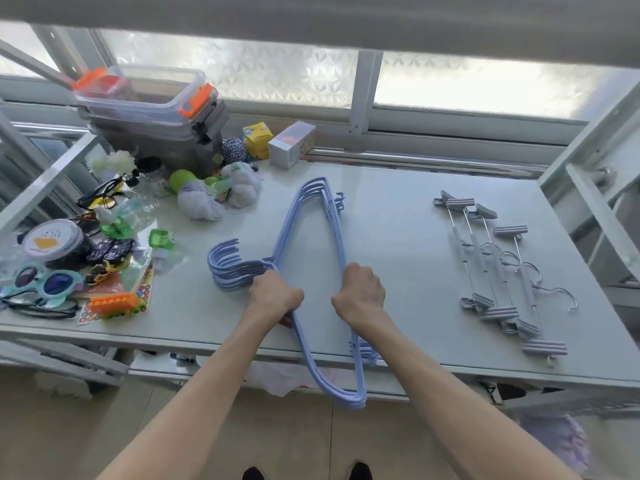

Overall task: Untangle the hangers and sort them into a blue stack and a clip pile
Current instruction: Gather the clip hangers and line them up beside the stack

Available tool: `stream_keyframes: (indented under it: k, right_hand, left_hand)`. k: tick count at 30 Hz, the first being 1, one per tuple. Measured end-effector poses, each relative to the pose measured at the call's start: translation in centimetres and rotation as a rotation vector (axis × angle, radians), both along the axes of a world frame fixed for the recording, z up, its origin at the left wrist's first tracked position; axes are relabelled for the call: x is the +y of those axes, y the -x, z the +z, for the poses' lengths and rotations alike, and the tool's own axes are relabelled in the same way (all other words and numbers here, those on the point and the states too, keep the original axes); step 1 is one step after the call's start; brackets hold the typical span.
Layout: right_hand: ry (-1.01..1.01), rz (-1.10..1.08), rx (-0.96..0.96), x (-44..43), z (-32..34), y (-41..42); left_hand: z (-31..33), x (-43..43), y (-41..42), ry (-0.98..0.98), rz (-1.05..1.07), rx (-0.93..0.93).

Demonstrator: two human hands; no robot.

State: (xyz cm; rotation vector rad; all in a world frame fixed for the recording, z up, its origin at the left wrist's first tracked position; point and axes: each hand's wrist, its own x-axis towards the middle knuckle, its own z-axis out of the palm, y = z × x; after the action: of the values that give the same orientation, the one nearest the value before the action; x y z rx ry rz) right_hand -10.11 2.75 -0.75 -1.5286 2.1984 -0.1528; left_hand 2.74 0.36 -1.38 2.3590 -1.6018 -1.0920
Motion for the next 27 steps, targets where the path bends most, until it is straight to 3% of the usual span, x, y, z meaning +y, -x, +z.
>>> stream_keyframes:
  k: [9, 16, 27]
  right_hand:
    - [-0.031, -0.056, 0.017, -0.3, 0.8, 3.6]
    - [-0.059, -0.019, 0.014, -0.7, 1.4, 3.8]
    - [-0.035, -0.021, 0.03, -0.8, 1.4, 3.9]
  left_hand:
    - [0.6, -0.4, 3.6, -0.004, -0.055, 0.053]
    - [2.0, -0.6, 3.7, -0.175, -0.021, 0.205]
    - [2.0, -0.1, 4.8, -0.139, 0.035, 0.217]
